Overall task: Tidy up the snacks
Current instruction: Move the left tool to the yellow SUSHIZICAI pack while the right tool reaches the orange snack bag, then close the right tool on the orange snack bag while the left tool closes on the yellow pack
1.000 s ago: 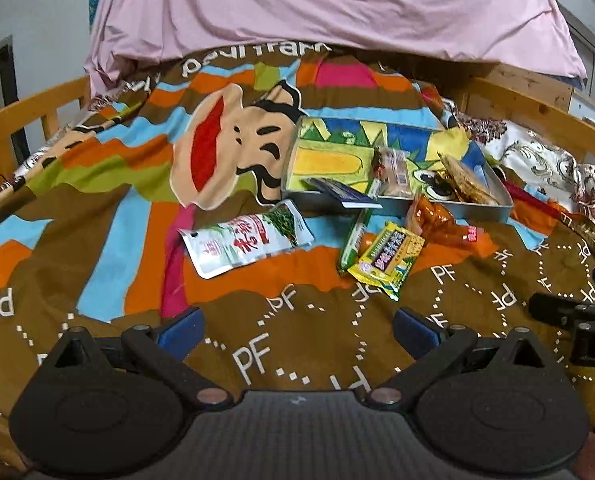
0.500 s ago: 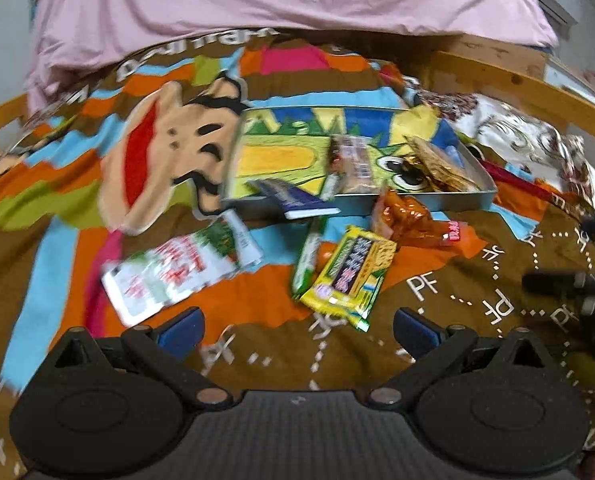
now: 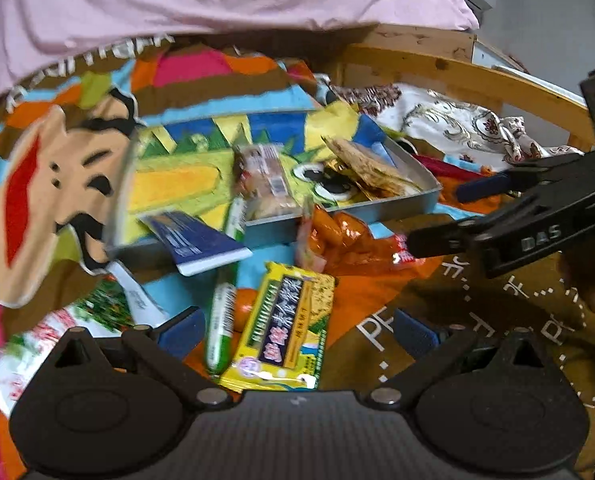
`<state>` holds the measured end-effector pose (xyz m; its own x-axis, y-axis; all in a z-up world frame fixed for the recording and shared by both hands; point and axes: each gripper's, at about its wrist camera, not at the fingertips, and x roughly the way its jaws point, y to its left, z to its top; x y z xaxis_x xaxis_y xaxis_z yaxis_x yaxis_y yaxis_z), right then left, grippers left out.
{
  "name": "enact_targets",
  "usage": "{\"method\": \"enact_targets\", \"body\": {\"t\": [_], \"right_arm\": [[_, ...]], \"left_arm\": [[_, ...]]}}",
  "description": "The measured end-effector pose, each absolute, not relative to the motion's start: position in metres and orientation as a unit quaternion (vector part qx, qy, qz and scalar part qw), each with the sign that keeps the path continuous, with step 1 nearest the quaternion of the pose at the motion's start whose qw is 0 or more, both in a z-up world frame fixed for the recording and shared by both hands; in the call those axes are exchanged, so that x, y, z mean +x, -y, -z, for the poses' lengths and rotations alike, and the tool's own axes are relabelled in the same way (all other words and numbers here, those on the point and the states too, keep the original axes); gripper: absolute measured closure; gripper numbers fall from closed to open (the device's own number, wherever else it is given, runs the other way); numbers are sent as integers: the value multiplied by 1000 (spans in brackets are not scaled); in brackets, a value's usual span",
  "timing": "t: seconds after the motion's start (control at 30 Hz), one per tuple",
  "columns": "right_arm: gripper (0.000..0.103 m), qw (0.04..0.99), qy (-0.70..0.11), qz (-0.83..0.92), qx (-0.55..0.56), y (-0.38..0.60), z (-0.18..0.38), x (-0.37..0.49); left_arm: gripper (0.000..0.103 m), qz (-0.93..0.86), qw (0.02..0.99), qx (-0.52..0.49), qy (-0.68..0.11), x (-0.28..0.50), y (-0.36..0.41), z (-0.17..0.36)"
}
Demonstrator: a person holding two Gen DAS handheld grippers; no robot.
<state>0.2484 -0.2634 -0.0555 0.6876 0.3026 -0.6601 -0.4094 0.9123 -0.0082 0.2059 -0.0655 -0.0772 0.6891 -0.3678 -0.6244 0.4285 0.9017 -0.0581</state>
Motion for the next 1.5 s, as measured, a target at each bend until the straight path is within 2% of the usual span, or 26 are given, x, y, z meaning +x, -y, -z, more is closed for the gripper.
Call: {"method": "enact_targets", "body": {"t": [0.27, 0.37, 0.53, 0.6, 0.77, 0.87, 0.93, 1.03, 1.2, 1.5], "right_arm": [[1, 900, -371, -209, -90, 257, 77, 266], [1, 899, -373, -213, -84, 254, 80, 272], [2, 891, -382, -237, -54, 248, 85, 288], [6, 889, -389, -238, -43, 246, 88, 295], [12, 889, -392, -233, -35, 243, 93, 302], [26, 891, -390, -230, -44, 241, 93, 301], [42, 894, -388, -219, -53, 239, 93, 299], [47, 895, -386, -217, -59, 237, 93, 296], [51, 896, -389, -204, -71, 232, 89, 286], [52, 887, -423, -184, -21, 256, 73, 254]], "left_arm": [[1, 256, 893, 15, -371, 223, 64, 92], [5, 254, 886, 1, -387, 231, 62, 96], [19, 242, 885, -26, -396, 238, 53, 96], [27, 234, 886, -25, -399, 239, 51, 96], [32, 229, 891, 19, -392, 234, 57, 95], [38, 226, 894, 51, -383, 230, 65, 95], [44, 220, 896, 71, -379, 228, 69, 94], [50, 214, 897, 92, -376, 225, 74, 94], [51, 204, 896, 98, -382, 222, 77, 91], [51, 188, 892, 54, -407, 197, 68, 85]]}}
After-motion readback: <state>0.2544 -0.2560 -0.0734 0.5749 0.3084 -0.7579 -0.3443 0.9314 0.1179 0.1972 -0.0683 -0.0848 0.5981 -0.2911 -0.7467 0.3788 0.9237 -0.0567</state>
